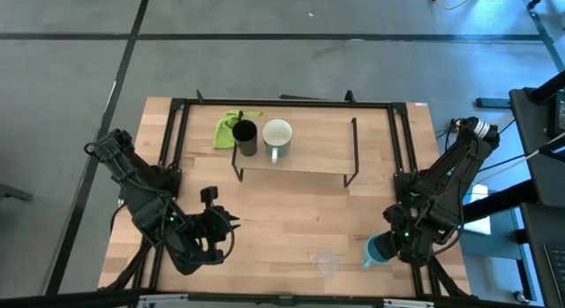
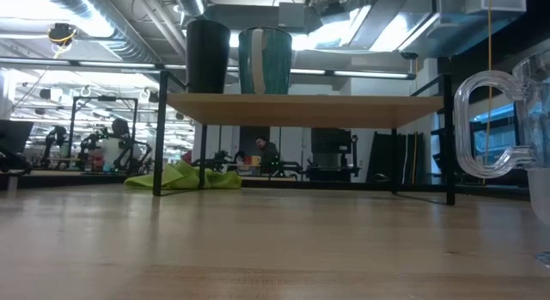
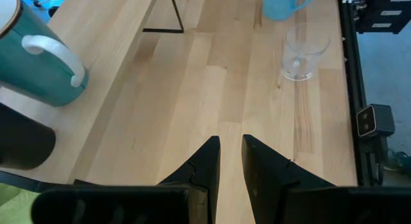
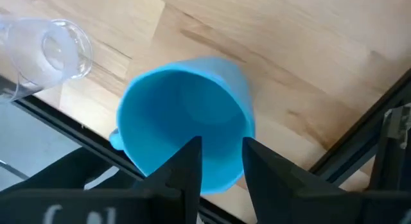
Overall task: Stack small to large cups/mugs on shelf
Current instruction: Put the blue mug on the shelf
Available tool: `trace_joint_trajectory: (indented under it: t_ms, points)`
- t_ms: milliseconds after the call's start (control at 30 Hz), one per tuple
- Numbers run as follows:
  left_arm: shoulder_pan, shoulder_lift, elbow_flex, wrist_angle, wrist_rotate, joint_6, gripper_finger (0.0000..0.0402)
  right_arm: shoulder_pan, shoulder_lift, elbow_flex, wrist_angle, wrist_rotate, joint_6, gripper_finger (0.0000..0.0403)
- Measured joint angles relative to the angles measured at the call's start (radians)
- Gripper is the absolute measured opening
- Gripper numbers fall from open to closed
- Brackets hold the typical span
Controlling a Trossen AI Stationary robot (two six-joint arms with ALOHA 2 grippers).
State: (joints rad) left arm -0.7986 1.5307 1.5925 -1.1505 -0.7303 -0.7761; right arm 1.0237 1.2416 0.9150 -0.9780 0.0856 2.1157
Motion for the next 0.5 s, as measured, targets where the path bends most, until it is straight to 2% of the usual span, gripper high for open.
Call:
trace_joint_trajectory:
  t_ms: [300, 500]
  points:
    - [0.0, 0.0, 0.0, -0.001, 0.0, 0.001, 0.006, 0.0, 0.0, 0.0, -0.075, -0.028, -0.004, 0.0113]
    - [0.0, 0.0, 0.0, -0.001, 0.0, 0.0, 0.006, 0.0, 0.0, 0.0, -0.043, -0.035, -0.004, 0.0113]
